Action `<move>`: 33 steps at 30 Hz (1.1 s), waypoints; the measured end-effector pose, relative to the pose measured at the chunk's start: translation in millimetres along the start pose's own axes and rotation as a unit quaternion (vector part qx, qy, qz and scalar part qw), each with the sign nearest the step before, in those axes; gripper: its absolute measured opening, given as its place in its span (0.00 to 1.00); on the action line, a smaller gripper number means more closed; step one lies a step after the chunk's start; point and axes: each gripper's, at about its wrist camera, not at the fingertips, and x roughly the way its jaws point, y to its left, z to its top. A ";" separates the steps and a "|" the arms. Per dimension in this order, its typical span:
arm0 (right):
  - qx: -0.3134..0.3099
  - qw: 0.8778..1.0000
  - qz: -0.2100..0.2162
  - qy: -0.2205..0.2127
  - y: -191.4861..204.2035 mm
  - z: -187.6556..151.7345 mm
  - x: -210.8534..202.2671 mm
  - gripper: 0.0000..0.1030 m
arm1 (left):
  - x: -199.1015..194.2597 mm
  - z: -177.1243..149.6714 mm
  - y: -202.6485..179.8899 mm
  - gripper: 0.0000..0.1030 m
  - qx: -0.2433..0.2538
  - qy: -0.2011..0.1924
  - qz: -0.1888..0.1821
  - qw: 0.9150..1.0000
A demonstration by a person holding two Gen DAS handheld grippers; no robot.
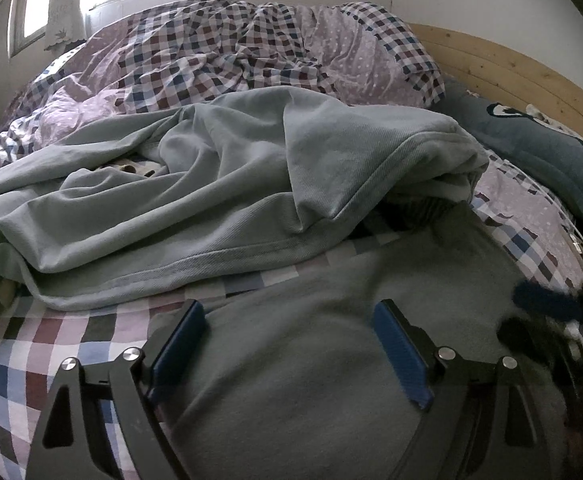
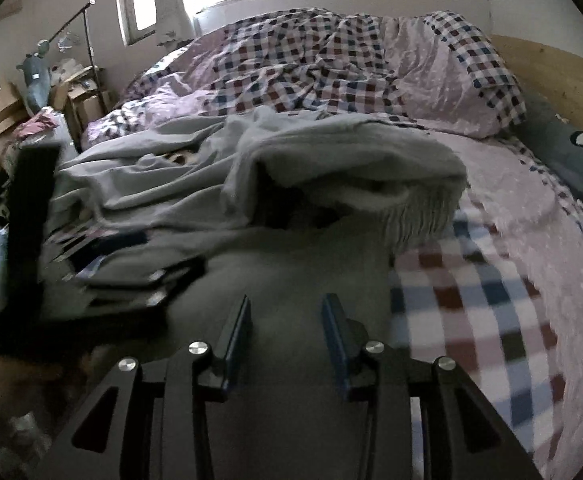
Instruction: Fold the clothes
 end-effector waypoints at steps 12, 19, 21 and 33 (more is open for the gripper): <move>-0.049 0.998 -0.019 -0.020 18.8 -31.5 5.7 0.40 | 2.2 -0.8 -3.5 0.90 0.010 0.002 0.009 1.000; -0.075 0.995 -0.064 -0.035 30.4 -35.1 1.0 0.49 | -33.1 -15.3 -12.5 0.90 0.023 -0.039 0.052 0.998; -0.070 0.994 -0.071 -0.032 27.9 -36.4 -5.8 0.60 | -49.5 -27.0 -13.7 0.90 0.019 -0.044 0.053 0.997; -0.019 0.998 -0.050 -0.021 22.4 -83.4 -72.0 0.72 | -118.1 -120.2 -41.1 0.90 -0.018 -0.019 0.041 0.999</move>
